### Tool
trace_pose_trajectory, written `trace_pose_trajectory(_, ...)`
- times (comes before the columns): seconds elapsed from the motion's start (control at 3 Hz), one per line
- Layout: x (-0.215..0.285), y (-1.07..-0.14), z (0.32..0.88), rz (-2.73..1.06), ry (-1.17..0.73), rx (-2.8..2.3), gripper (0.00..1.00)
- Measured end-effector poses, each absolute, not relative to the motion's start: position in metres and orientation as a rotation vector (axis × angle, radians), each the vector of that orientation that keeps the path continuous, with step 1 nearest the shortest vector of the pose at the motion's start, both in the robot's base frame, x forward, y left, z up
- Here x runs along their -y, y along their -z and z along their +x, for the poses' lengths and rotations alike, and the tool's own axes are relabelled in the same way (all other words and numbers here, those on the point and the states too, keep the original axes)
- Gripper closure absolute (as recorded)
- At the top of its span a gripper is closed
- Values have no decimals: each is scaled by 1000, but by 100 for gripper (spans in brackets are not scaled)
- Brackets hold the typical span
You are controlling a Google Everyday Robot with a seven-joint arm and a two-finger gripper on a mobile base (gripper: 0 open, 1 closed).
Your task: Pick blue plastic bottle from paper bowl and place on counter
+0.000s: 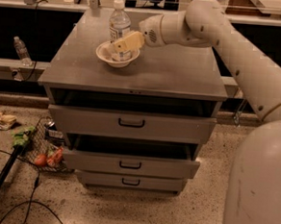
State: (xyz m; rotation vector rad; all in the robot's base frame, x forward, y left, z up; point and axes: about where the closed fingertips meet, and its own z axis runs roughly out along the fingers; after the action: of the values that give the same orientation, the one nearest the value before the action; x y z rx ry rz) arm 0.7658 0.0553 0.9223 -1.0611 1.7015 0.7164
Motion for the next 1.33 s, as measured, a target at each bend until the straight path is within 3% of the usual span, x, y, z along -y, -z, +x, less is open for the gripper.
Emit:
trace_pose_trajectory(0.67,-118,-906,799,-1106,-827,-1578,49)
trace_pose_trajectory(1.0,-107,-913,807,-1054,-800,-1591,80)
trace_pose_trajectory(1.33,-62,-936,821,-907,-721,-1595,100)
